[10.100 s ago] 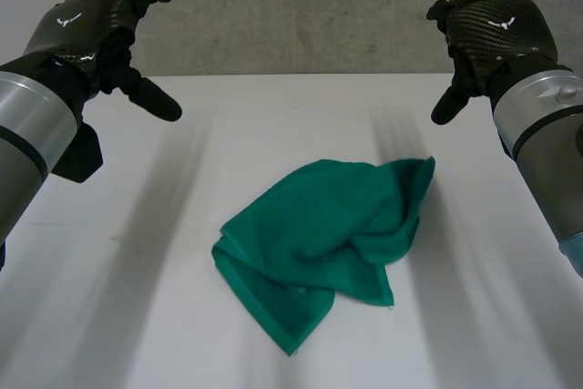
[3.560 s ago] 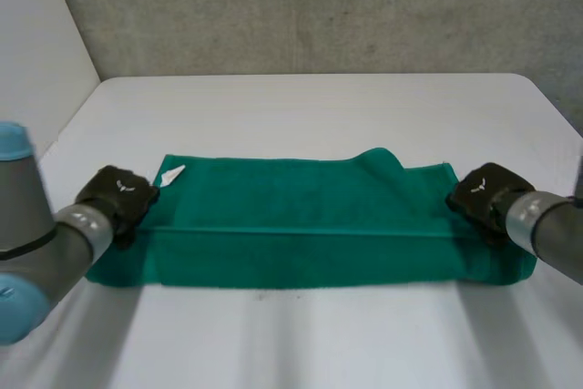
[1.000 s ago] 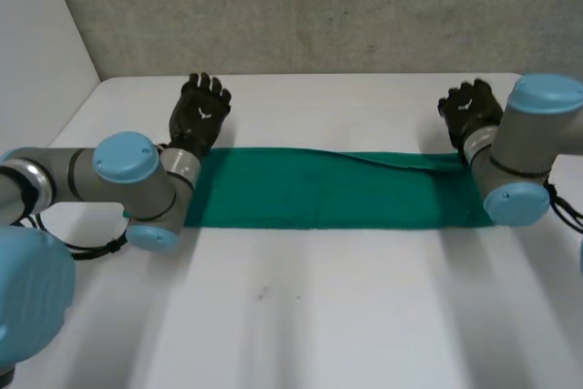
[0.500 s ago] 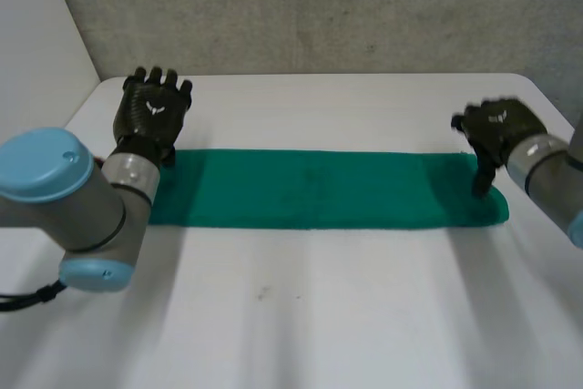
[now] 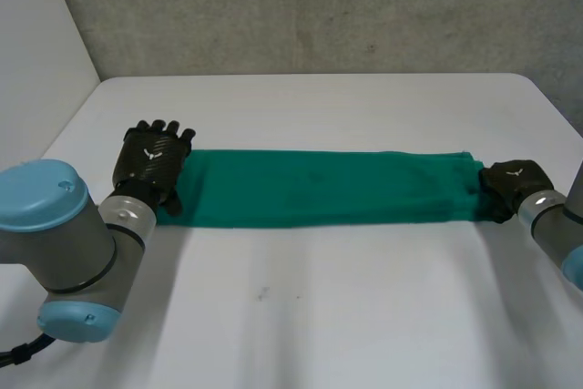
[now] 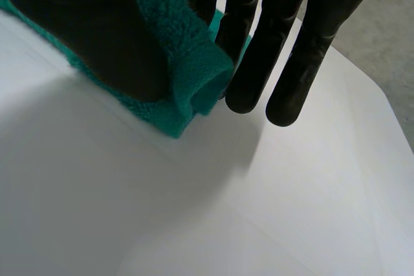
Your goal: Fold the towel.
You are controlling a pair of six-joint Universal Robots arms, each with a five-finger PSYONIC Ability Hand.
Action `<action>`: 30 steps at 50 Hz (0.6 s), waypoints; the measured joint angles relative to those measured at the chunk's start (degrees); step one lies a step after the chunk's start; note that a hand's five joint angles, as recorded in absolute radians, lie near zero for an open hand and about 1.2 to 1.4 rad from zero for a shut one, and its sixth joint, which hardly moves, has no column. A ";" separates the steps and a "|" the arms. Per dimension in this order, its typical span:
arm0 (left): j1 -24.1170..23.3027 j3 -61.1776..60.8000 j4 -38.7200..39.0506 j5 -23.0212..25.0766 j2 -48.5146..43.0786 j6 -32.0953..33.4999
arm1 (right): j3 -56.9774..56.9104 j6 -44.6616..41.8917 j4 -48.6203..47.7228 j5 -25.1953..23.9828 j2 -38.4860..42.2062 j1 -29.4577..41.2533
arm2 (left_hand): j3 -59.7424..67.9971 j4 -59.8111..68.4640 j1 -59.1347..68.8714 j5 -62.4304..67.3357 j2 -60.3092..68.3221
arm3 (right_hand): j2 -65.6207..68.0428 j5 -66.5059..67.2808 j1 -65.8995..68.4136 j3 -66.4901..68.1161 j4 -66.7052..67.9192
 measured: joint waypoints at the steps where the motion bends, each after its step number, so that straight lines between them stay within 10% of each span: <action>1: -0.01 -0.01 0.00 -0.02 0.03 0.02 | -0.37 -0.06 -0.19 0.32 0.17 -0.58 | 0.00 0.00 0.00 0.00 0.00 | 0.44 0.92 0.04 1.02 1.24; 18: 0.14 -0.97 -2.62 -0.11 2.74 0.00 | -5.14 -14.10 -2.31 4.93 -6.06 -5.52 | 0.00 0.00 0.00 0.00 0.00 | 0.44 1.56 0.54 1.13 1.68; 30: 1.08 -3.16 -4.17 -0.19 5.59 0.02 | -17.26 -16.76 -2.35 1.83 -4.63 14.82 | 0.00 0.00 0.00 0.00 0.00 | 0.44 1.90 0.55 1.30 1.82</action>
